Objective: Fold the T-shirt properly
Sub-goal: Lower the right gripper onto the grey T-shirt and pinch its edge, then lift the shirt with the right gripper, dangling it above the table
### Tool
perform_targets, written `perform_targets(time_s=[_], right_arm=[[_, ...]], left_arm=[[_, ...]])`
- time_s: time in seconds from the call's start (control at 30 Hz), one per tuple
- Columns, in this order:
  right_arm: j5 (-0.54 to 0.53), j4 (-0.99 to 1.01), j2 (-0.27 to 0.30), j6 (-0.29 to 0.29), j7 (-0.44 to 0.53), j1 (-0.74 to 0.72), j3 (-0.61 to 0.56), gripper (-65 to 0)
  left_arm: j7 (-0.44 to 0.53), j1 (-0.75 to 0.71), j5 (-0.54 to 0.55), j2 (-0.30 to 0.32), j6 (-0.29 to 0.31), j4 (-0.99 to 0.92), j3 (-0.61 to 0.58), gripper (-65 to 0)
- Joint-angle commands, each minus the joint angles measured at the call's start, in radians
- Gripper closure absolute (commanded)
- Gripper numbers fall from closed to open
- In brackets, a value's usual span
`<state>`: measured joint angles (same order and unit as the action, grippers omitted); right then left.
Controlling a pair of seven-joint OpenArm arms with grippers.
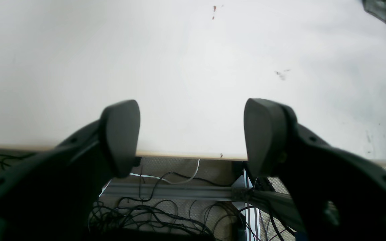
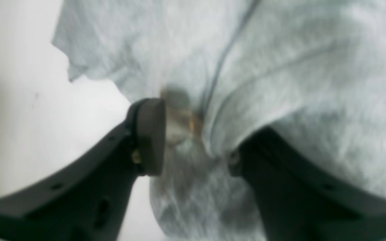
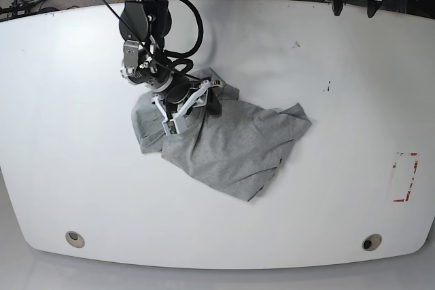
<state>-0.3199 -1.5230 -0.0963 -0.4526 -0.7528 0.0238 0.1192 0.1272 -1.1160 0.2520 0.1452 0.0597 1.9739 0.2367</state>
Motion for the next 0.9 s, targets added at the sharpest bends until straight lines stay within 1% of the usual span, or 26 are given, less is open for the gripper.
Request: perform_targets(time_s=[0.0,0.03,0.1,0.33,0.47,0.53,0.67,0.7,0.8,0.87], right_arm=[[-0.022,-0.021,-0.007,-0.005,0.025,-0.026,-0.002,-13.6],[-0.022,-0.023,-0.007,-0.004,0.025,-0.028,-0.002,-7.6],[-0.018,-0.017,-0.007,-0.004,0.023,-0.048,-0.002,0.0],[-0.017,-0.026,-0.004,-0.002,0.022,-0.063,-0.006,0.0],[-0.008,-0.089,-0.001,-0.001,0.022,-0.077,-0.060,0.0],[-0.002,-0.115,0.030,-0.001,0.022,-0.104,-0.092,0.0],[0.025,-0.170,0.046,-0.001,0.022,-0.158,-0.129,0.0],[0.034,-0.196,0.046,-0.001,0.019,-0.178,-0.138,0.0],[0.098,-0.251,0.051,-0.001,0.017,-0.226,-0.180,0.0],[0.155,-0.288,0.077,-0.001,0.017,-0.255,-0.215,0.0]], left_arm=[[0.025,-0.014,-0.001,0.006,-0.002,0.018,0.005,-44.7],[0.025,-0.009,-0.001,0.006,-0.002,0.018,0.005,-44.9],[0.024,0.001,-0.001,0.006,-0.002,0.017,0.005,-44.9],[0.024,0.018,-0.001,0.006,-0.002,0.018,-0.001,-44.9],[0.022,0.047,-0.003,0.004,-0.002,0.018,-0.006,-44.9],[0.022,0.066,-0.003,0.006,-0.002,0.017,-0.032,-45.0],[0.021,0.112,-0.003,0.006,-0.002,0.014,-0.073,-45.0],[0.021,0.126,-0.006,0.008,-0.002,0.014,-0.087,-45.0],[0.021,0.167,-0.064,0.024,-0.002,0.015,-0.148,-45.0],[0.021,0.192,-0.105,0.035,-0.002,0.017,-0.196,-45.0]])
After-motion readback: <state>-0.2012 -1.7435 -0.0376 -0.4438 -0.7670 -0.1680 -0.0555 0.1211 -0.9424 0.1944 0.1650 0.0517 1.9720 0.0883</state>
